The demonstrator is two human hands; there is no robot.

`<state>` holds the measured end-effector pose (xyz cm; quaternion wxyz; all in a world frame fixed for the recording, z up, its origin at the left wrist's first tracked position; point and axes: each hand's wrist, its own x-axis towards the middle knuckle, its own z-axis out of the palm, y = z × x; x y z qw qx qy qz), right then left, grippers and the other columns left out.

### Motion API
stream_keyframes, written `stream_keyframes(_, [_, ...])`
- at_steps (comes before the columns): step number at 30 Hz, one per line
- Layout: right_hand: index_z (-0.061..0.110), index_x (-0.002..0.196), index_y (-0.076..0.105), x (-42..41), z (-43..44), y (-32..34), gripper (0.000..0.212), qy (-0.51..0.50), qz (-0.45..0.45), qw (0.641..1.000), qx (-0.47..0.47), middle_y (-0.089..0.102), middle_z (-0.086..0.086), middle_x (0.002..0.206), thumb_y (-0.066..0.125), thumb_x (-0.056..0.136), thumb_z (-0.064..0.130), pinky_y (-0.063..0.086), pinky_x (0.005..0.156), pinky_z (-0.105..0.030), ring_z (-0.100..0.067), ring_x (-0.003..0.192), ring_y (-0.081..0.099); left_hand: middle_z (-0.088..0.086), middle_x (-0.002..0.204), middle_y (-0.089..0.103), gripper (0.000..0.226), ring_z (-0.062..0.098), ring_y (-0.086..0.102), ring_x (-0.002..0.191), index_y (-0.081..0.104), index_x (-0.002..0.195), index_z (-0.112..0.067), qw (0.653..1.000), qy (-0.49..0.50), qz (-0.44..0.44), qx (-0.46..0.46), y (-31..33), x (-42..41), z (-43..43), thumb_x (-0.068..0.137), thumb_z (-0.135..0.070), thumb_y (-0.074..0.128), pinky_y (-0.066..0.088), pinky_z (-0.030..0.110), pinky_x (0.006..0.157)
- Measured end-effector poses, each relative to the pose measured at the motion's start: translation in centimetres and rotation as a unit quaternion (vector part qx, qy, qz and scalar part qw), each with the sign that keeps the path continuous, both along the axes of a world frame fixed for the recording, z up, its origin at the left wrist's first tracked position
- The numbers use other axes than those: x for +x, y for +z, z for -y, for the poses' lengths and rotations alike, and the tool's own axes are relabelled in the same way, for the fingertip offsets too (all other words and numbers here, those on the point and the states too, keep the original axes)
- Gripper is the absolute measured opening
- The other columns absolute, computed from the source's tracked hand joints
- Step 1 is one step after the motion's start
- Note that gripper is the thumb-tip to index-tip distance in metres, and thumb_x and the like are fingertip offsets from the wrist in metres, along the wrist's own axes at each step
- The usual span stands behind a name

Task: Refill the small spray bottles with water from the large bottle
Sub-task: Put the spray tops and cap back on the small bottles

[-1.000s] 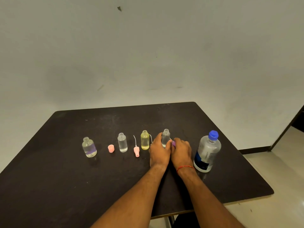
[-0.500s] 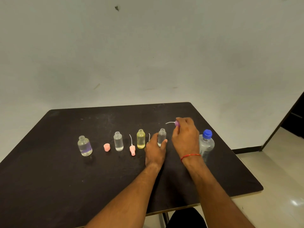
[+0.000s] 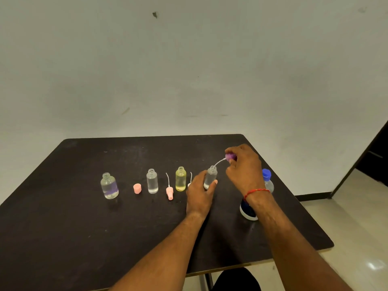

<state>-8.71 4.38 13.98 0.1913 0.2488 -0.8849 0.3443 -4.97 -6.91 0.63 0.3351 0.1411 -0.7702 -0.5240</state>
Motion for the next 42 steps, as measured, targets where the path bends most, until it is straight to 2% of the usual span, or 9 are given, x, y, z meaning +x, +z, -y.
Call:
stream_keyframes(4, [0.013,0.106,0.068,-0.2,0.3,-0.1,0.031,0.014,0.021,0.999,0.041,0.06,-0.004,0.105,0.066,0.08,-0.005,0.046,0.079,-0.022,-0.015,0.087,0.058,-0.011,0.116,0.07,0.035,0.006,0.064,0.108,0.066,0.127,-0.021,1.0,-0.007,-0.003,0.0,-0.1,0.0,0.0,0.094,-0.03,0.072,0.055,0.033,0.095])
stream_keyframes(8, [0.016,0.108,0.068,-0.3,0.9,-0.4,0.031,0.037,0.045,0.996,0.068,0.059,-0.001,0.107,0.068,0.082,0.0,0.047,0.086,-0.022,-0.015,0.095,0.058,-0.008,0.126,0.066,0.043,0.0,0.059,0.111,0.062,0.134,-0.02,1.0,-0.008,0.016,-0.013,-0.1,-0.1,-0.1,0.093,-0.032,0.073,0.047,0.013,0.094])
stream_keyframes(13, [0.017,0.114,0.062,-0.3,1.5,-1.0,0.034,0.068,0.084,0.993,0.046,0.062,-0.002,0.112,0.067,0.084,0.003,0.049,0.094,-0.027,-0.016,0.101,0.059,-0.009,0.121,0.066,0.04,0.004,0.063,0.109,0.063,0.132,-0.021,1.0,-0.018,-0.001,-0.015,0.0,0.1,-0.3,0.095,-0.035,0.071,0.055,0.029,0.094])
stream_keyframes(23, [0.017,0.1,0.062,-0.6,1.8,-1.5,0.018,0.047,0.112,0.992,0.026,0.06,-0.003,0.103,0.067,0.086,0.007,0.051,0.089,-0.027,-0.016,0.093,0.058,-0.006,0.117,0.067,0.038,0.009,0.064,0.105,0.063,0.13,-0.02,1.0,-0.025,-0.014,-0.009,0.2,0.3,-0.5,0.096,-0.038,0.069,0.056,0.035,0.089])
stream_keyframes(30, [0.013,0.107,0.065,-1.1,1.8,-1.9,0.019,0.019,0.115,0.993,0.024,0.061,-0.003,0.103,0.068,0.088,0.013,0.052,0.09,-0.029,-0.015,0.093,0.059,-0.004,0.123,0.068,0.043,0.011,0.064,0.112,0.063,0.132,-0.017,0.999,-0.031,-0.008,-0.003,0.4,0.3,-0.5,0.096,-0.038,0.07,0.056,0.04,0.094])
stream_keyframes(34, [0.015,0.102,0.067,-1.3,1.7,-2.4,0.015,0.026,0.129,0.991,0.019,0.063,-0.003,0.099,0.069,0.087,0.014,0.051,0.083,-0.026,-0.014,0.087,0.059,-0.003,0.124,0.068,0.043,0.015,0.065,0.111,0.062,0.134,-0.016,0.999,-0.036,-0.002,-0.001,0.4,0.2,-0.5,0.097,-0.037,0.069,0.056,0.042,0.093])
stream_keyframes(39, [0.022,0.086,0.062,-1.4,2.0,-2.8,0.018,-0.002,0.128,0.992,0.021,0.062,0.003,0.08,0.076,0.082,0.033,0.043,0.064,-0.017,-0.007,0.07,0.057,-0.005,0.124,0.068,0.042,0.011,0.065,0.112,0.062,0.134,-0.02,0.999,-0.037,-0.001,0.001,0.3,0.3,-0.5,0.097,-0.037,0.069,0.056,0.036,0.095])
stream_keyframes(42, [0.022,0.088,0.061,-1.6,2.1,-2.9,0.028,-0.015,0.136,0.99,0.029,0.064,0.003,0.084,0.077,0.079,0.043,0.045,0.067,-0.019,-0.008,0.074,0.058,-0.003,0.124,0.068,0.044,0.012,0.065,0.112,0.061,0.136,-0.019,0.999,-0.035,0.007,0.006,0.2,0.2,-0.4,0.097,-0.036,0.069,0.056,0.038,0.095])
